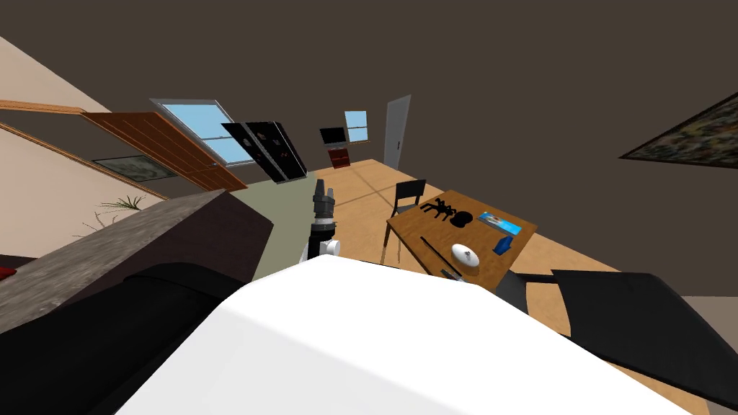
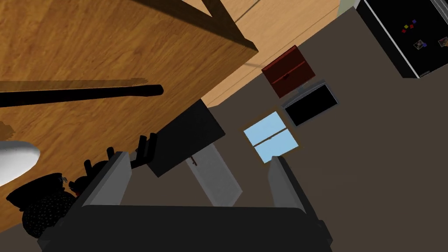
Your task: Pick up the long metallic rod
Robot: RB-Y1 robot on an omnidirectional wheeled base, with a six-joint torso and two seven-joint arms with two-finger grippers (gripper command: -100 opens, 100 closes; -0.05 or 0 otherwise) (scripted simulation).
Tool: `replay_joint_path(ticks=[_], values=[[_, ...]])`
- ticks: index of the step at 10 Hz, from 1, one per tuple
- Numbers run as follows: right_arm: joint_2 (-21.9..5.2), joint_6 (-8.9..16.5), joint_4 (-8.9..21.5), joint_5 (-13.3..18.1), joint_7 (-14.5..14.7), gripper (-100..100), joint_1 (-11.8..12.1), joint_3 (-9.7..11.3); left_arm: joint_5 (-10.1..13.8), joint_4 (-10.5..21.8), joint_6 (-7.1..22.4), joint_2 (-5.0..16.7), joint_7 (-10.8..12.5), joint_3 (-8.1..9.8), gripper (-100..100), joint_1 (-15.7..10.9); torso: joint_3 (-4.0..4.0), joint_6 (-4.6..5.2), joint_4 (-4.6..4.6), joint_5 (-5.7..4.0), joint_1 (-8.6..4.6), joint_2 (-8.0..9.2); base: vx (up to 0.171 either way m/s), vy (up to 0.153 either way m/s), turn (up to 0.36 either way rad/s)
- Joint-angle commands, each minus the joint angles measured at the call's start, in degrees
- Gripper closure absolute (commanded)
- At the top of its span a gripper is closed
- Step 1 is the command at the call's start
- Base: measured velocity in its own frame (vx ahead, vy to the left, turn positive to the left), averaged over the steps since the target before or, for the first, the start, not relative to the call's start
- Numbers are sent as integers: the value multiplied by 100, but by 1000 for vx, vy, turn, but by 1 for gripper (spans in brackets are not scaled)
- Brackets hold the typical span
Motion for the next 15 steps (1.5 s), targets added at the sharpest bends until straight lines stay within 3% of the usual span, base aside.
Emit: replay_joint_path(ticks=[1, 3, 6, 8, 9, 10, 12, 13, 14, 15], values=[[-165, -65, 286, 139, 119, -100, -90, 184, 0, 0, 0, 0, 0, 0, 0, 0, 0, 0, 0, 0, 0, 0, 26, 10, 175], [-165, -65, 505, 139, 119, -100, -90, 184, 0, 0, 0, 0, 0, 0, 0, 0, -3, -2, -1, 1, 3, -6, 23, 5, 80], [-498, -100, 1029, 381, 324, -100, -203, 535, 0, 0, 0, 0, 0, 0, 0, 0, -5, 0, -2, 0, 3, -9, 42, 12, 171], [-498, -100, 1238, 381, 324, -100, -203, 535, 0, 0, 0, 0, 0, 0, 0, 0, -9, -1, -3, 2, 7, -15, 37, 7, 61], [-642, -113, 1452, 495, 428, -100, -273, 720, 0, 0, 0, 0, 0, 0, 0, 0, -3, 1, -1, 1, 4, -6, 31, 15, 168], [-642, -113, 1599, 495, 428, -100, -273, 720, 0, 0, 0, 0, 0, 0, 0, 0, -4, -4, -1, 1, 7, -8, 42, 17, 125], [-884, -130, 2119, 705, 632, -100, -434, 1101, 0, 0, 0, 0, 0, 0, 0, 0, -11, -5, -3, 2, 7, -20, 87, 22, 241], [-884, -130, 2292, 705, 632, -100, -434, 1101, 0, 0, 0, 0, 0, 0, 0, 0, -18, -5, -6, 3, 10, -32, 83, 12, 93], [-978, -135, 2436, 800, 732, -100, -525, 1295, 0, 0, 0, 0, 0, 0, 0, 1, -16, 1, -6, 2, 9, -28, 79, 23, 160], [-978, -135, 2634, 800, 732, -100, -525, 1295, 0, 0, 0, 0, 0, 0, 0, 0, -16, -4, -5, 2, 11, -27, 66, 17, 101]])
